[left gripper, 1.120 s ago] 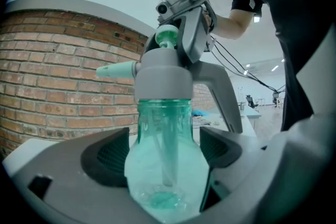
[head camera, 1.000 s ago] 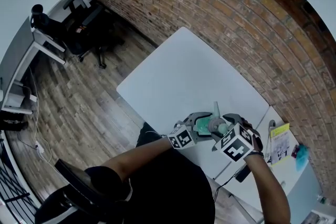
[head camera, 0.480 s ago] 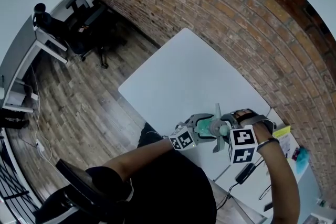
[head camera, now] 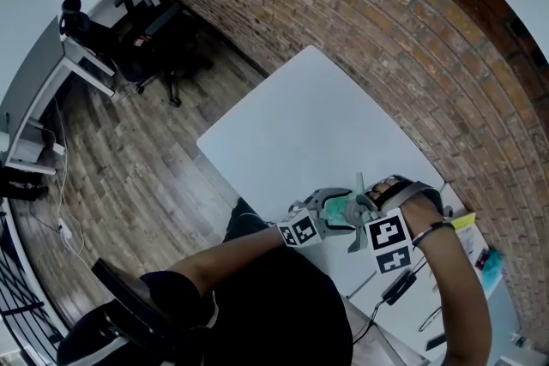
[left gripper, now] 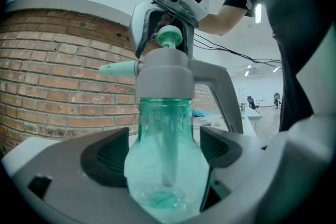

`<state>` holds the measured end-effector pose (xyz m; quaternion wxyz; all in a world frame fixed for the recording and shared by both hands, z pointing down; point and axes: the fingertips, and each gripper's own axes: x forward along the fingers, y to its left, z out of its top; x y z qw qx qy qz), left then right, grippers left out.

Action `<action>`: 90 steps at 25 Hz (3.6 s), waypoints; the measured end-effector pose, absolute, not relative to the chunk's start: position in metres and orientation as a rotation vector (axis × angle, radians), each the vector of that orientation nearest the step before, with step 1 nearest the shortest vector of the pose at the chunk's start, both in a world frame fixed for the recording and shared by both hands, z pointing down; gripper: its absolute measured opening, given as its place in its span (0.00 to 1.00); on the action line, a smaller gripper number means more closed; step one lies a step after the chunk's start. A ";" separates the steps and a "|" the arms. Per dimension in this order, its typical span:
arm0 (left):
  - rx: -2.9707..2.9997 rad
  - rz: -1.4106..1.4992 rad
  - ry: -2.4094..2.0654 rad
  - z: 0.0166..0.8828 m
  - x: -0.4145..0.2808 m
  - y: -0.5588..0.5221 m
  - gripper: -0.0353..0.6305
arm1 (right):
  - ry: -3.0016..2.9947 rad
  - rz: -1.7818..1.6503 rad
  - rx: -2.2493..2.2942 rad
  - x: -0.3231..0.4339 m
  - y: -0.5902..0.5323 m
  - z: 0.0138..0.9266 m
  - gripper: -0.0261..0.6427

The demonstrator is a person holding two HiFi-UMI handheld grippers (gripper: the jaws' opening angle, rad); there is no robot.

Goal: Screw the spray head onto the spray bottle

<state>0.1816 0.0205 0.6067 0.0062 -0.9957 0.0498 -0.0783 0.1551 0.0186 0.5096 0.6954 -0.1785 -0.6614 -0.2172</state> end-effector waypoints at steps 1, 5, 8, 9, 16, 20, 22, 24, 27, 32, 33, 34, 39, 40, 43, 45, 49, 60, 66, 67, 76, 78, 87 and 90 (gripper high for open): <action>-3.115 -0.244 0.156 0.607 0.181 0.020 0.66 | -1.461 -0.504 -0.412 0.155 0.018 0.510 0.45; -3.120 -0.247 0.155 0.607 0.181 0.021 0.66 | -1.393 -0.576 -0.456 0.157 0.015 0.514 0.45; -3.123 -0.240 0.164 0.606 0.181 0.020 0.66 | -1.380 -0.604 -0.467 0.157 0.014 0.516 0.45; -3.121 -0.238 0.168 0.606 0.181 0.020 0.66 | -1.379 -0.617 -0.475 0.156 0.014 0.516 0.45; -3.116 -0.244 0.168 0.606 0.182 0.019 0.66 | -1.385 -0.659 -0.497 0.156 0.019 0.524 0.45; -3.073 -0.219 0.159 0.605 0.177 0.024 0.66 | -1.410 -0.637 -0.485 0.153 0.021 0.525 0.45; -3.080 -0.197 0.201 0.607 0.169 0.021 0.66 | -1.420 -0.641 -0.466 0.151 0.020 0.526 0.45; -3.112 -0.177 0.252 0.611 0.163 0.015 0.71 | -1.428 -0.644 -0.450 0.151 0.019 0.527 0.45; -3.157 -0.183 0.264 0.621 0.159 0.011 0.76 | -1.439 -0.628 -0.438 0.151 0.018 0.527 0.45; -3.122 -0.213 0.166 0.625 0.156 0.019 0.78 | -1.442 -0.612 -0.437 0.150 0.019 0.528 0.45; -3.105 -0.248 0.142 0.632 0.154 0.022 0.78 | -1.440 -0.610 -0.436 0.150 0.019 0.528 0.45; -3.088 -0.292 0.123 0.640 0.151 0.024 0.79 | -1.438 -0.609 -0.435 0.150 0.019 0.527 0.45; -3.093 -0.475 0.091 0.685 0.146 0.020 0.81 | -1.431 -0.600 -0.422 0.150 0.018 0.528 0.45; -3.093 -0.486 0.083 0.689 0.147 0.020 0.82 | -1.433 -0.597 -0.418 0.150 0.018 0.528 0.45; -3.075 -0.483 0.061 0.694 0.154 0.021 0.83 | -1.452 -0.570 -0.404 0.151 0.018 0.529 0.45; -3.079 -0.462 0.058 0.694 0.157 0.021 0.83 | -1.479 -0.527 -0.384 0.152 0.018 0.528 0.45; -3.049 -0.498 0.051 0.705 0.154 0.022 0.83 | -1.535 -0.442 -0.316 0.150 0.018 0.527 0.45; -3.085 -0.508 0.075 0.715 0.153 0.022 0.83 | -1.689 -0.092 -0.011 0.147 0.016 0.526 0.45; -3.090 -0.517 0.083 0.714 0.154 0.022 0.83 | -1.728 0.010 0.107 0.147 0.015 0.525 0.45; -3.090 -0.517 0.085 0.715 0.154 0.021 0.83 | -1.736 0.023 0.123 0.147 0.014 0.525 0.45; -3.113 -0.511 0.110 0.714 0.153 0.022 0.83 | -1.811 0.222 0.314 0.144 0.009 0.524 0.45; -3.119 -0.513 0.114 0.714 0.153 0.022 0.83 | -1.828 0.222 0.340 0.143 0.009 0.524 0.45; -3.107 -0.515 0.106 0.713 0.154 0.022 0.83 | -1.728 0.024 0.212 0.151 0.015 0.511 0.45; -3.105 -0.531 0.113 0.713 0.155 0.021 0.83 | -1.683 -0.151 0.050 0.149 0.018 0.510 0.45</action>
